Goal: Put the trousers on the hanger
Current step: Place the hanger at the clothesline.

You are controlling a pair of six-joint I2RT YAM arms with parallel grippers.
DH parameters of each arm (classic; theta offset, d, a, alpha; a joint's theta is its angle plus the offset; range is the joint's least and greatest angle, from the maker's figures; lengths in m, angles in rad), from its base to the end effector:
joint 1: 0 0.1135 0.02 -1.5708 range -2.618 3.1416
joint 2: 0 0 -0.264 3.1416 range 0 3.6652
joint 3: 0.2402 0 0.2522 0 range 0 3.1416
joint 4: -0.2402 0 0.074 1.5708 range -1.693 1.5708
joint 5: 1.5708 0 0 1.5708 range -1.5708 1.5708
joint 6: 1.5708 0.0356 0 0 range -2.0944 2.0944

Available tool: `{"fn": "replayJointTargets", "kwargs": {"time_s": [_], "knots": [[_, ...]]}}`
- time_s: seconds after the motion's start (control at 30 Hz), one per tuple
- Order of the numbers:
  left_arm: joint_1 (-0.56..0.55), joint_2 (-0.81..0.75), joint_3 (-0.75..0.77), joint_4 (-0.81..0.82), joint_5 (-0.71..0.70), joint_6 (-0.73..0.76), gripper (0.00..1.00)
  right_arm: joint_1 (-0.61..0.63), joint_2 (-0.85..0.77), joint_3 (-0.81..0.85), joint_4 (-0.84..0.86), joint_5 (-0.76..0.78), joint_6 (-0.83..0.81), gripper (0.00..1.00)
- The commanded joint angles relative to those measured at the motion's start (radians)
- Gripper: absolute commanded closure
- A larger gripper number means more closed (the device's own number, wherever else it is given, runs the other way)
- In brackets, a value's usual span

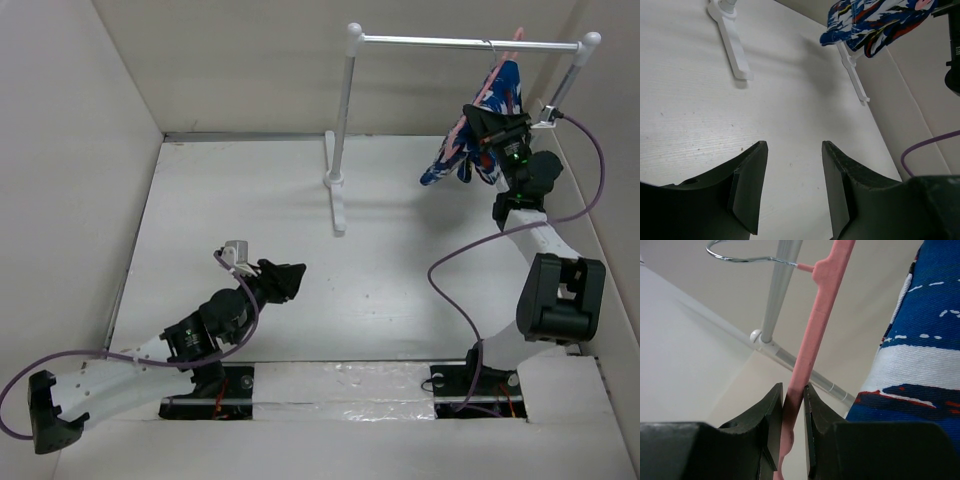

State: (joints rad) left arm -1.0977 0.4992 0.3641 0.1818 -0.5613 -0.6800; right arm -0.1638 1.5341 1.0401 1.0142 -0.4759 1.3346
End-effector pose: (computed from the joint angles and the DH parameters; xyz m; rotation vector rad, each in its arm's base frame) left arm 0.0820 -0.1187 0.2712 -0.1363 1.6097 -0.9770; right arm 0.3441 -0.0403 0.3665 0.4172 1.1328 1.2867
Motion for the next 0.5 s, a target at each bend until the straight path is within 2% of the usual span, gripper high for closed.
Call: {"fn": "replayJointTargets", "kwargs": {"time_s": [0.0, 0.23, 0.47], "knots": [[0.002, -0.022, -0.014, -0.012, -0.009, -0.016, 0.56, -0.006, 0.007, 0.095, 0.293, 0.052, 0.020, 1.00], [0.002, -0.013, -0.010, 0.022, 0.009, 0.019, 0.56, -0.016, 0.087, 0.141, 0.331, 0.085, 0.052, 1.00], [0.002, 0.018, -0.007, 0.061, 0.008, 0.048, 0.52, -0.016, 0.138, 0.189, 0.353, 0.099, 0.070, 1.00]]}}
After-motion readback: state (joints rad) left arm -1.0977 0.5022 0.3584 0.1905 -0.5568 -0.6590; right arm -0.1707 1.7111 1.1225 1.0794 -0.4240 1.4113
